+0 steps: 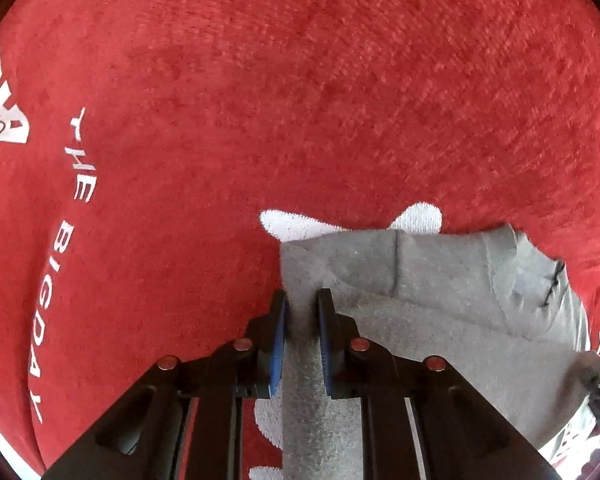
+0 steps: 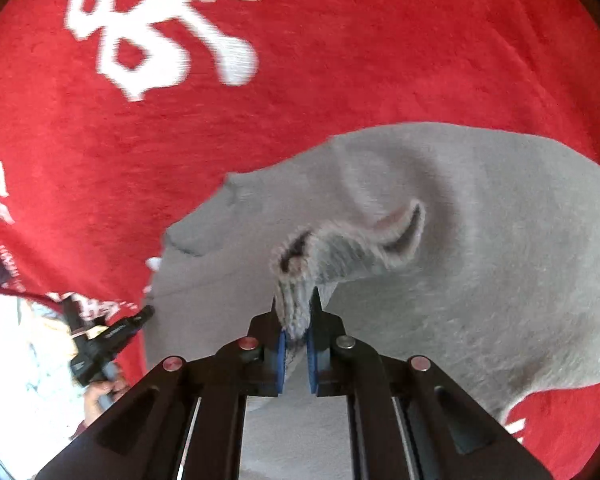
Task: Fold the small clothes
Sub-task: 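Lay the held sleeve across the sweater body and open the left tool, then grasp the other sleeve cuff with the right tool and lift it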
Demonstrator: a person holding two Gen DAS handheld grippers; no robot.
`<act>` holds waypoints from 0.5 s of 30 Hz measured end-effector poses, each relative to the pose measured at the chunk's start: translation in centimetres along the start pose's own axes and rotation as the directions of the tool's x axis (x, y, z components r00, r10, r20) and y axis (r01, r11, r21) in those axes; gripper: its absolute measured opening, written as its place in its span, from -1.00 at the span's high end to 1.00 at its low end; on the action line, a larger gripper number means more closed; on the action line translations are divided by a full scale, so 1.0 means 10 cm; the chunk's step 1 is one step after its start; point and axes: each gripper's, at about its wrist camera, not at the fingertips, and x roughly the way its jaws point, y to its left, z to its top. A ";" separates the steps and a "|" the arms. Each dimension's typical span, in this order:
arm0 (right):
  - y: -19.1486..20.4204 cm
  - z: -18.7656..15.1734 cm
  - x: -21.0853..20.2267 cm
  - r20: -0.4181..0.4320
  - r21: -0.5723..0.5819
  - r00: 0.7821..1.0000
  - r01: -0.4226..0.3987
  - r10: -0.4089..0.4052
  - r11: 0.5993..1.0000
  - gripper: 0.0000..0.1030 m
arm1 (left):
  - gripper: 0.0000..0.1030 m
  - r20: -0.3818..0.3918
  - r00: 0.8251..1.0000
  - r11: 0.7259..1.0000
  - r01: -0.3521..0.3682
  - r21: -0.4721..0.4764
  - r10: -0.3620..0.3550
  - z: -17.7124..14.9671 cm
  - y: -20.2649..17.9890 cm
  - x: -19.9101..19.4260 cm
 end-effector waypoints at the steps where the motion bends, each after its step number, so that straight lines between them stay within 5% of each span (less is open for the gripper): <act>1: -0.09 -0.01 0.00 -0.002 0.017 0.999 0.032 -0.032 0.999 0.83 | 0.67 0.002 1.000 1.000 -0.004 0.000 0.004 0.00 0.02 -0.01; 6: -0.52 -0.13 -0.21 0.007 0.110 0.998 0.060 -0.062 0.992 0.79 | 0.67 -0.014 0.998 0.996 -0.063 0.057 0.064 -0.14 -0.12 -0.27; 8: -0.58 -0.17 -0.31 0.007 0.097 0.996 0.093 -0.094 0.991 0.58 | 0.67 -0.021 0.997 0.995 -0.070 0.075 0.072 -0.21 -0.20 -0.36; 10: -0.63 -0.22 -0.42 0.005 0.083 0.994 0.112 -0.113 0.990 0.04 | 0.67 -0.032 0.998 0.994 -0.059 0.088 0.062 -0.30 -0.30 -0.47; 11: -0.64 -0.24 -0.45 0.004 0.078 0.994 0.113 -0.114 0.990 -0.06 | 0.67 -0.041 0.998 0.994 -0.048 0.095 0.053 -0.37 -0.34 -0.52; 15: -0.70 -0.36 -0.60 -0.004 0.069 0.996 0.094 -0.094 0.993 -0.11 | 0.66 -0.094 0.995 0.988 0.001 0.155 0.013 -0.69 -0.66 -0.64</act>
